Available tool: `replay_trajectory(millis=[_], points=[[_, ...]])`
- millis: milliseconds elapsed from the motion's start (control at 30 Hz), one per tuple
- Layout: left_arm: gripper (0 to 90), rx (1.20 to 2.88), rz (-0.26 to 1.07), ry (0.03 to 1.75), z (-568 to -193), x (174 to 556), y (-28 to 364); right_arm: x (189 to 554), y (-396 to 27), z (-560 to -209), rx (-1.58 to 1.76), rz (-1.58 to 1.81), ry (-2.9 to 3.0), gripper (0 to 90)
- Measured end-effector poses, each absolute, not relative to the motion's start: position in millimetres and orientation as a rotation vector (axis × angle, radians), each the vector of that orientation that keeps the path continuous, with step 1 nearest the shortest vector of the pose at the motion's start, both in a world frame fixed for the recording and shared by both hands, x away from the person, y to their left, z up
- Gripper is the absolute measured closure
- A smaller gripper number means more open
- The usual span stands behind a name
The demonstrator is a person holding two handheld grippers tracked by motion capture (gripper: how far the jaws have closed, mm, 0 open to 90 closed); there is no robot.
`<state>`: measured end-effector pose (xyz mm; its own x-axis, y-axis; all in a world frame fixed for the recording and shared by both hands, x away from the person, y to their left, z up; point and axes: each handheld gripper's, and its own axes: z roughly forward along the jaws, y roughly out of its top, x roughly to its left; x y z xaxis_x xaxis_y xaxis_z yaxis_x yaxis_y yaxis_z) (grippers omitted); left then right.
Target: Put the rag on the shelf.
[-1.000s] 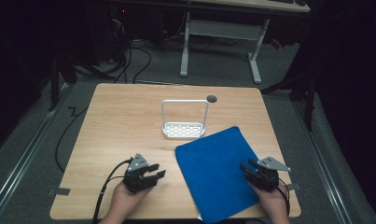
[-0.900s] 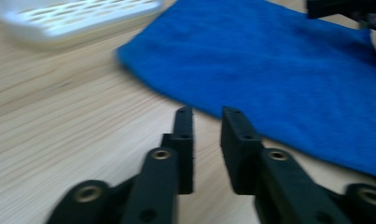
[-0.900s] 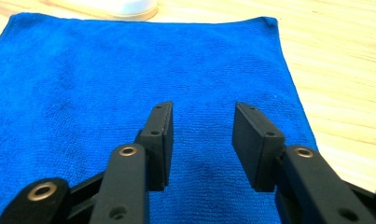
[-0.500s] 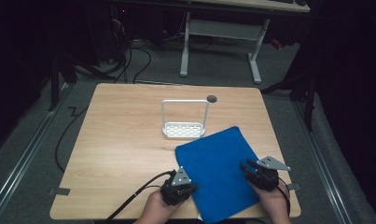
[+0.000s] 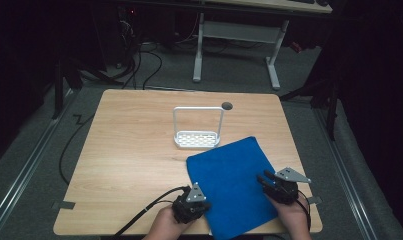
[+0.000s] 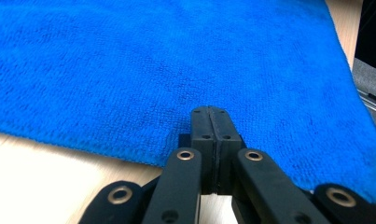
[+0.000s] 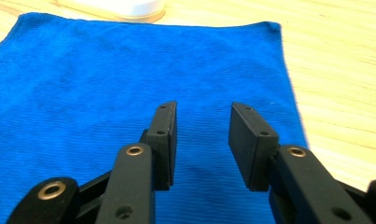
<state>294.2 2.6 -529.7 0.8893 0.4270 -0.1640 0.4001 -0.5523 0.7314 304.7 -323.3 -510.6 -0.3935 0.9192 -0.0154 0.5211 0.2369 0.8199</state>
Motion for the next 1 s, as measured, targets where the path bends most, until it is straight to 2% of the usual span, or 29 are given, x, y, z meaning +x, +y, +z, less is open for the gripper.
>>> replay_trajectory(millis=[333, 467, 633, 733, 833, 900, 1000], points=[[90.0, 2.197, 0.014, 0.713, -529, 300, 50, 303, -324, -510, 1.327, 1.049, 2.007, 64.4], [90.0, 2.175, 0.026, 0.801, -528, 306, 78, 303, -322, -511, 1.323, 1.054, 2.021, 66.3], [89.6, 2.16, 0.06, 0.863, -528, 312, 94, 304, -319, -511, 1.312, 1.054, 2.039, 68.4], [84.9, 2.129, 0.087, 0.891, -526, 317, 99, 306, -313, -513, 1.303, 1.055, 2.065, 77.5], [74.6, 2.057, 0.119, 0.893, -522, 331, 92, 312, -305, -517, 1.275, 1.011, 2.122, 87.5], [70.6, 2.058, 0.113, 0.89, -523, 338, 86, 316, -301, -519, 1.276, 0.972, 2.135, 90.0], [70.3, 2.081, 0.121, 0.888, -527, 343, 80, 321, -298, -521, 1.272, 0.93, 2.138, 90.0]])
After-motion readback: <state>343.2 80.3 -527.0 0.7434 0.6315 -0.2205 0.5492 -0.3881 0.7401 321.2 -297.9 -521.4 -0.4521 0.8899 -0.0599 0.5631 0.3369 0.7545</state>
